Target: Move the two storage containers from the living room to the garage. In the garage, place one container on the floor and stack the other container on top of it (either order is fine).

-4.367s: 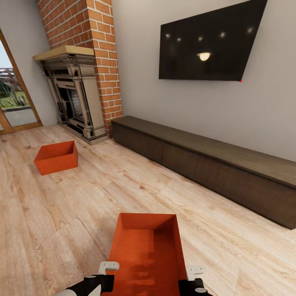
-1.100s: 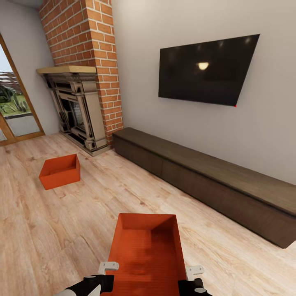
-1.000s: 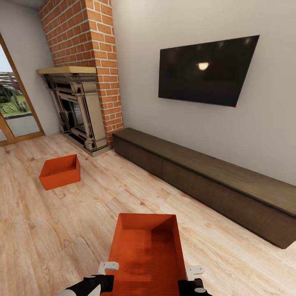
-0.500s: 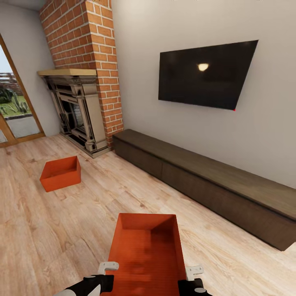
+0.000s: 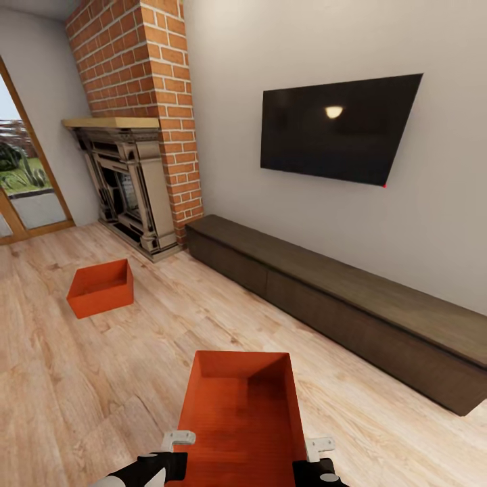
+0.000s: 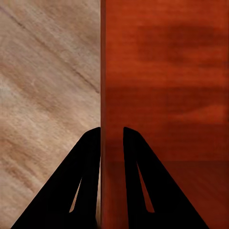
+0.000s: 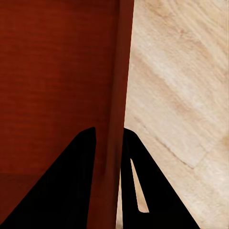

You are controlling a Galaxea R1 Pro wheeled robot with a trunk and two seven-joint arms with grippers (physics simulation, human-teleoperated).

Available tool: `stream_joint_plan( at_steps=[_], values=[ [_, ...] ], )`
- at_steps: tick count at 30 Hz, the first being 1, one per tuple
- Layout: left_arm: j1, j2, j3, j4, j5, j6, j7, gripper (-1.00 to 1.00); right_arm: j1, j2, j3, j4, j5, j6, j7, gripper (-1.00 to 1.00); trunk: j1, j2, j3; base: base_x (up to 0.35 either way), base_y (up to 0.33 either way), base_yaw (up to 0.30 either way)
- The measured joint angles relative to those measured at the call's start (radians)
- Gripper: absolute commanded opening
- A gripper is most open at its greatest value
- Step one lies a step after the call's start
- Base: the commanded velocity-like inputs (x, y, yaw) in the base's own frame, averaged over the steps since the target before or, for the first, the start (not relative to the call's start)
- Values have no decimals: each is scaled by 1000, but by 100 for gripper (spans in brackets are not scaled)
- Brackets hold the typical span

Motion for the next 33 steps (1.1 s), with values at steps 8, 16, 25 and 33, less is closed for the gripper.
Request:
stream_joint_plan(
  at_steps=[8,16,25,33],
  values=[
    [0,-1,-1,-1,0,0,0,-100,0,0,0,1,-2,-2,1,-100,-31,56,27,0,0,0],
    [0,-1,-1,-1,0,0,1,-100,0,0,0,1,-1,-3,1,-100,-61,112,64,0,0,0],
    [0,-1,-1,-1,0,0,1,-100,0,0,0,1,-1,-3,1,-100,-96,175,106,0,0,0],
    [0,-1,-1,-1,0,0,1,-100,0,0,0,1,-2,-3,1,-100,-127,231,144,0,0,0]
  ],
)
